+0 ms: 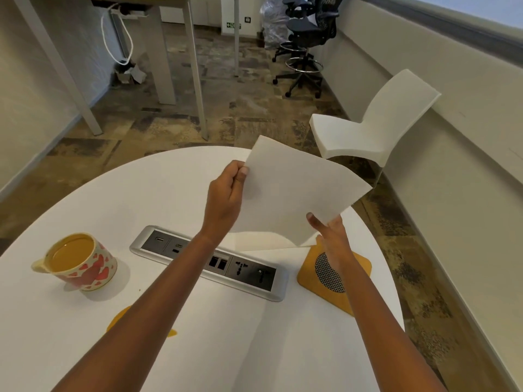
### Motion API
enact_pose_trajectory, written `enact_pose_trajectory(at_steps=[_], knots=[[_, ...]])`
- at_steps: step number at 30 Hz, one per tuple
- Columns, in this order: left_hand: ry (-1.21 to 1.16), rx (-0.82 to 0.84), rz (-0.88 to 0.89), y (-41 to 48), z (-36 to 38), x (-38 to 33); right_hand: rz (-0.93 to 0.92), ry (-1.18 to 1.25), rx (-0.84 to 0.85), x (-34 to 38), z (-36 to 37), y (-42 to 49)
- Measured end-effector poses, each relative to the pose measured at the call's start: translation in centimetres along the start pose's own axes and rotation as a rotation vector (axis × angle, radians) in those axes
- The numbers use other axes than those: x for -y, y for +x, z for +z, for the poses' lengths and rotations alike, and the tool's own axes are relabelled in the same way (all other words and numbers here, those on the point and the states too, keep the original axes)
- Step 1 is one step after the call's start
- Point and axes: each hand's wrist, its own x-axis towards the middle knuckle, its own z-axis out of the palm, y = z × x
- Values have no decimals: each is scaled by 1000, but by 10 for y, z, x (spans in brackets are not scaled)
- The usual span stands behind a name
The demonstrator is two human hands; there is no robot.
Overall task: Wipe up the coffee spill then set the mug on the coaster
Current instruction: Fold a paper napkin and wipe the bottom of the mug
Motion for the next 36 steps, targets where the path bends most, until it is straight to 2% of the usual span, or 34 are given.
enact_pose_trajectory(at_steps=[6,11,14,17,23,29,36], knots=[[77,-120,-157,-16,-28,15,3,44,8,3,13,-19],[143,-220,-306,-40,-36,22,-76,-132,-61,0,39,-35],[150,-190,-391,-51,-37,24,-206,-332,-146,-7,62,-45],[143,-158,-444,-63,-38,24,-278,-382,-154,-10,92,-58],[6,-121,-549,-82,-44,26,-252,-413,-18,-12,151,-85],[-137,-97,-685,-89,-71,40,-203,-366,-27,-14,187,-102],[-267,-82,-748,-96,-102,48,-244,-368,-56,-16,219,-122]])
